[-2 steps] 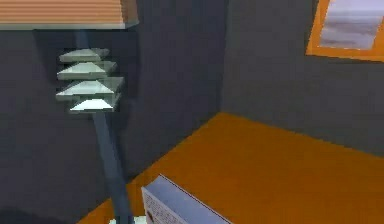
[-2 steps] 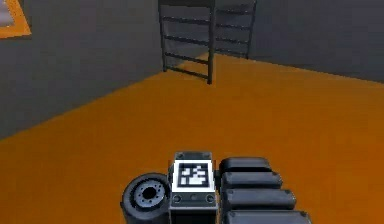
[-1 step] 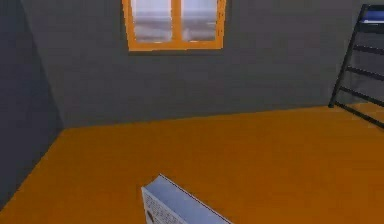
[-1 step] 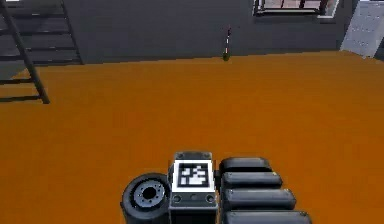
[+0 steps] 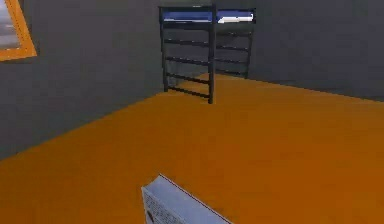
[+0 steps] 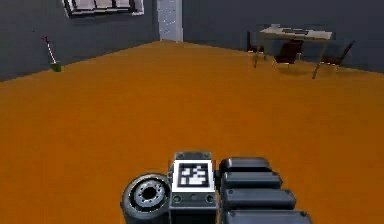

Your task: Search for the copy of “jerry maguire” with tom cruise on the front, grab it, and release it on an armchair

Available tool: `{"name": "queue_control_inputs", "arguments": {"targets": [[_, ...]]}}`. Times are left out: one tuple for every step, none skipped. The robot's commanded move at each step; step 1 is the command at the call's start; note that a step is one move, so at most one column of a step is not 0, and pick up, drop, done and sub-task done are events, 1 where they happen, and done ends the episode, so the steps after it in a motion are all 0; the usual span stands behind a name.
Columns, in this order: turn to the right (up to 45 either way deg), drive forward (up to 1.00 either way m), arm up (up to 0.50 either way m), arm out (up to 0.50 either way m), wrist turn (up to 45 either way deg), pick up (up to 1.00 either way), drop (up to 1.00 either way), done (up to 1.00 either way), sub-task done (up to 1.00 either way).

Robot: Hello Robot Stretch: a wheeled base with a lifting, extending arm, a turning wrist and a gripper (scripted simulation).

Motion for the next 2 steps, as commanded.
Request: {"name": "queue_control_inputs", "arguments": {"targets": [[-45.0, 0.0, 0.0, 0.0, 0.0, 0.0, 0.0, 0.0, 0.0], [-45.0, 0.0, 0.0, 0.0, 0.0, 0.0, 0.0, 0.0, 0.0]]}}
